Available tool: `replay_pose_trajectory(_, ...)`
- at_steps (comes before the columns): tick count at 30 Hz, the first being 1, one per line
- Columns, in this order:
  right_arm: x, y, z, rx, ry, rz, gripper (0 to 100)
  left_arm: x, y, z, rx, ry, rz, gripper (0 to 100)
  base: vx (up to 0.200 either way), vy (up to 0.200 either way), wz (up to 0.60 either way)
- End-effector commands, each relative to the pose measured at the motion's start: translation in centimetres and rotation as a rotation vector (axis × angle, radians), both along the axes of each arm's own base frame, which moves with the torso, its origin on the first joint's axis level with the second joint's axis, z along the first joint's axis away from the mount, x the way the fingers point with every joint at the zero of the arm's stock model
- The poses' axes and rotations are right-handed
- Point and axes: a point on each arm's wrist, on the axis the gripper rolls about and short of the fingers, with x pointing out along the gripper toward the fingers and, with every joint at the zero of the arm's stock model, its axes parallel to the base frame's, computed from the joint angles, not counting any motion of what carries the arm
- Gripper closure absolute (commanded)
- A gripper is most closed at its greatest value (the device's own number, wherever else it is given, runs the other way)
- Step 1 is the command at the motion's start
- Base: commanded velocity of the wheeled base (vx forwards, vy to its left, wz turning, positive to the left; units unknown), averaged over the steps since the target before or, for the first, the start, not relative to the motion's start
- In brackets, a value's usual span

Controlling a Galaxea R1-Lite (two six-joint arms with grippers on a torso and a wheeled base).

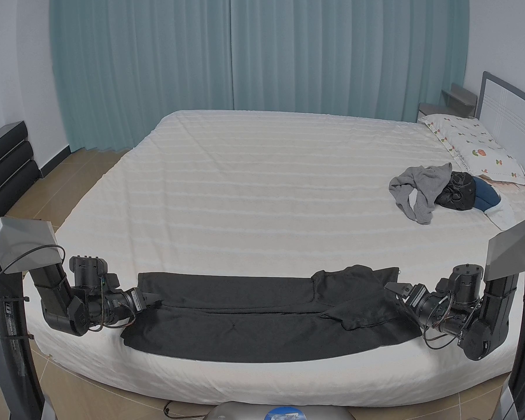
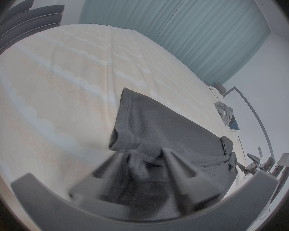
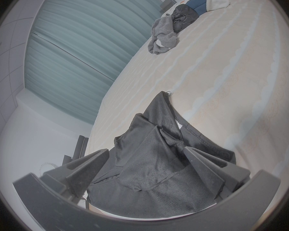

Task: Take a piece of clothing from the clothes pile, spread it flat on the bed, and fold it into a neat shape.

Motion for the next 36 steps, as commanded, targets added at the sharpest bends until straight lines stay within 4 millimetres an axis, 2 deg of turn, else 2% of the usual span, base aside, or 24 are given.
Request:
replay_pose_trajectory(1, 0.0, 0.0, 0.0, 0.001, -0.008, 0.001, 0, -0.1, 0.0, 0.0, -0.001, 0.004, 0.0, 100, 0.0, 0.0, 0.0)
replay_pose_trajectory(12, 0.0, 0.0, 0.1, 0.001, -0.008, 0.001, 0, -0.4, 1.0, 0.8, -0.004, -0.012, 0.032, 100, 0.0, 0.0, 0.0)
replay_pose_trajectory(27, 0.0, 0.0, 0.2, 0.001, -0.013, -0.002, 0, -0.4, 0.9, 1.0, -0.007, -0.016, 0.033, 100, 0.0, 0.0, 0.0)
replay_pose_trajectory(33, 0.1, 0.0, 0.4, 0.003, -0.02, -0.003, 0, -0.3, 0.9, 0.9, -0.005, -0.018, 0.033, 100, -0.2, 0.0, 0.0)
replay_pose_trajectory(36, 0.1, -0.1, 0.4, 0.003, -0.021, -0.004, 0, 0.1, 0.9, 1.0, -0.005, -0.042, 0.033, 100, 0.0, 0.0, 0.0)
